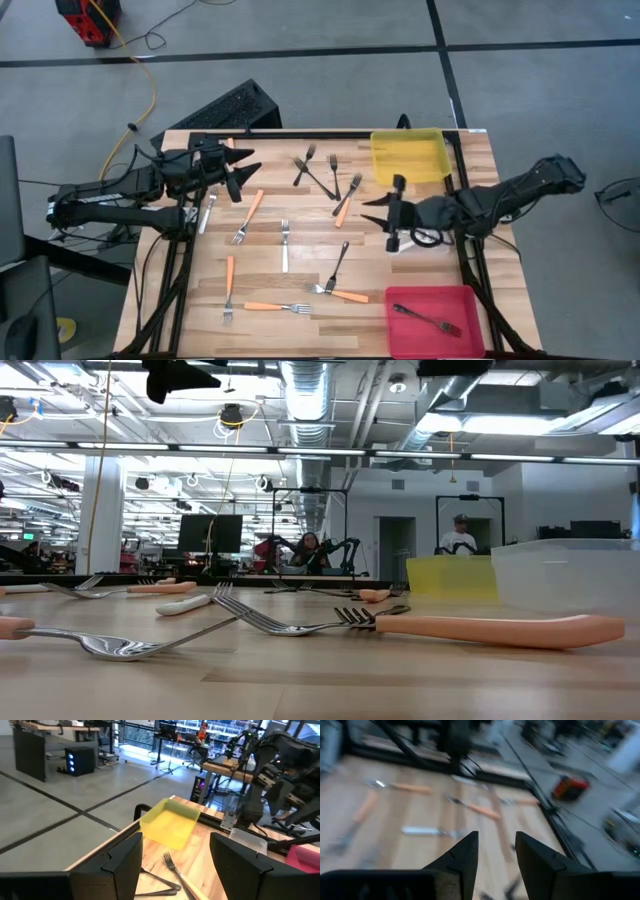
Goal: Sort silverware by color (type)
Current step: Put the orange fork into the yellow bin
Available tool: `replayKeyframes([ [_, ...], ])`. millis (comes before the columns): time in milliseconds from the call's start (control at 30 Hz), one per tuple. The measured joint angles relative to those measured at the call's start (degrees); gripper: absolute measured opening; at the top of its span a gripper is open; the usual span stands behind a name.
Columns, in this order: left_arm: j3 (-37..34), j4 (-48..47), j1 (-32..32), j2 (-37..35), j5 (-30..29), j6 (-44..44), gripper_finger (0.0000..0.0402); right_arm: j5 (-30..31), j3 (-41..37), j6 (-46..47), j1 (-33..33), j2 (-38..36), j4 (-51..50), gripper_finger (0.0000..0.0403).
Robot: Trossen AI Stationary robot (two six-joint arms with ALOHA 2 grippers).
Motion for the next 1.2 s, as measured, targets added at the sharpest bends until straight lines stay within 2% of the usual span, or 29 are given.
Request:
replayKeyframes([
  [133, 0.0, -1.0, 0.0, 0.0, 1.7, -0.2, 0.0214, -10.5, 0.0, -0.6, -3.7, 0.0, 1.8, 0.0155],
  [300, 0.0, -2.0, 0.0, 0.0, 1.7, -0.3, 0.0214, -23.5, 0.0, 3.6, -7.1, 0.0, 1.5, 0.0155],
  [367, 0.0, -2.5, 0.0, 0.0, 1.7, -0.3, 0.0214, -26.1, 0.0, 4.5, -8.1, 0.0, 1.0, 0.0155],
  [800, 0.0, -6.5, 0.0, 1.4, 1.6, -0.2, 0.0214, -24.7, -0.2, 3.8, -13.5, 3.7, 1.2, 0.0155],
  [1200, 0.0, -4.5, 0.0, 4.7, 1.2, 0.0, 0.0214, -26.9, -0.1, 0.7, -12.4, 10.3, 15.7, 0.0155],
])
